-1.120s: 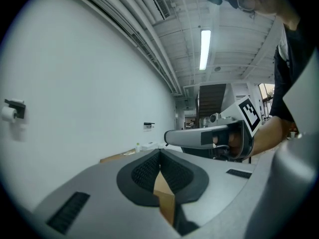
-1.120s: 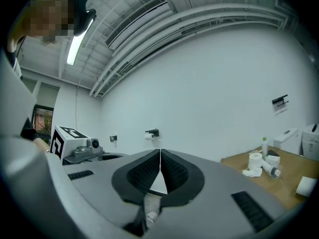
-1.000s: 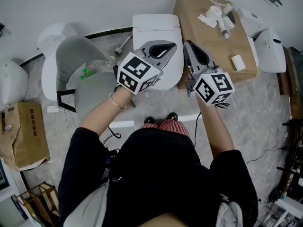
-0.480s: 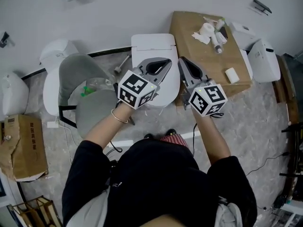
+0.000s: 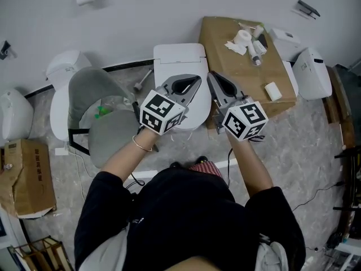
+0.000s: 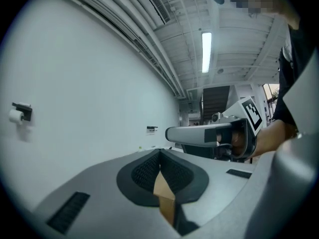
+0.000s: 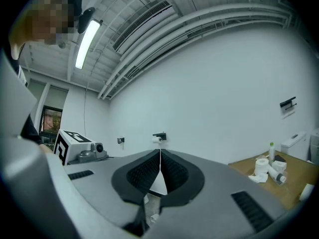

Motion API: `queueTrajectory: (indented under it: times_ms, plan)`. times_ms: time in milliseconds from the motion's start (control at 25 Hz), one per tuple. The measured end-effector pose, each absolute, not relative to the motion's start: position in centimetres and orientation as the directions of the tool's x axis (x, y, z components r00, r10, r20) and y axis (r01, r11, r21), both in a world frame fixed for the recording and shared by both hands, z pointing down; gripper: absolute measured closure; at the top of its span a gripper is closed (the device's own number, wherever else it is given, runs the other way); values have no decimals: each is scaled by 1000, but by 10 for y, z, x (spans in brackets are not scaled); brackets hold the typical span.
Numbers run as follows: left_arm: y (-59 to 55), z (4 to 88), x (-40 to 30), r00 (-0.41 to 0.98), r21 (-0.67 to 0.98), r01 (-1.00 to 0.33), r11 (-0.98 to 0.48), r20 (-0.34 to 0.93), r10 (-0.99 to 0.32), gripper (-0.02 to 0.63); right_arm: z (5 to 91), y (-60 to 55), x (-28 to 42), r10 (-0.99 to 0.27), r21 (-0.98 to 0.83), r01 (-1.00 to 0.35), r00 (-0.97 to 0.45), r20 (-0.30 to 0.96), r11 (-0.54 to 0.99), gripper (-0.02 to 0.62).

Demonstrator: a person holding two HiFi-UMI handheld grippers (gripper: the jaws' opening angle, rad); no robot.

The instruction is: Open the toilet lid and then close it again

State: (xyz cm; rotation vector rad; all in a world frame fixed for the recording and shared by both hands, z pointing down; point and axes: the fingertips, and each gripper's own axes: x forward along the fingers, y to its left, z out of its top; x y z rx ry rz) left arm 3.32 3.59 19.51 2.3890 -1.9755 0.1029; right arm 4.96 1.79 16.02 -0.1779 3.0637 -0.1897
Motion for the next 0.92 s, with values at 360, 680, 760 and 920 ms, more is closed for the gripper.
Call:
queueTrajectory:
  times_ms: [360, 680, 760, 920]
  plan:
    - [37, 199, 36, 195, 13, -981, -195, 85, -977, 603, 157, 22, 57, -122, -141, -110, -990, -77, 984, 574]
    - [38, 200, 44, 211, 44, -977, -209, 77, -974, 603, 157, 22, 67, -130, -154, -116, -988, -83, 981, 574]
    - [40, 199, 46, 213, 45, -977, -210, 74, -974, 601, 157, 23, 68, -131, -156, -117, -988, -84, 981, 574]
    - [43, 197, 48, 216, 45, -976, -214, 67, -974, 603, 156, 25, 70, -132, -155, -117, -987, -89, 981, 574]
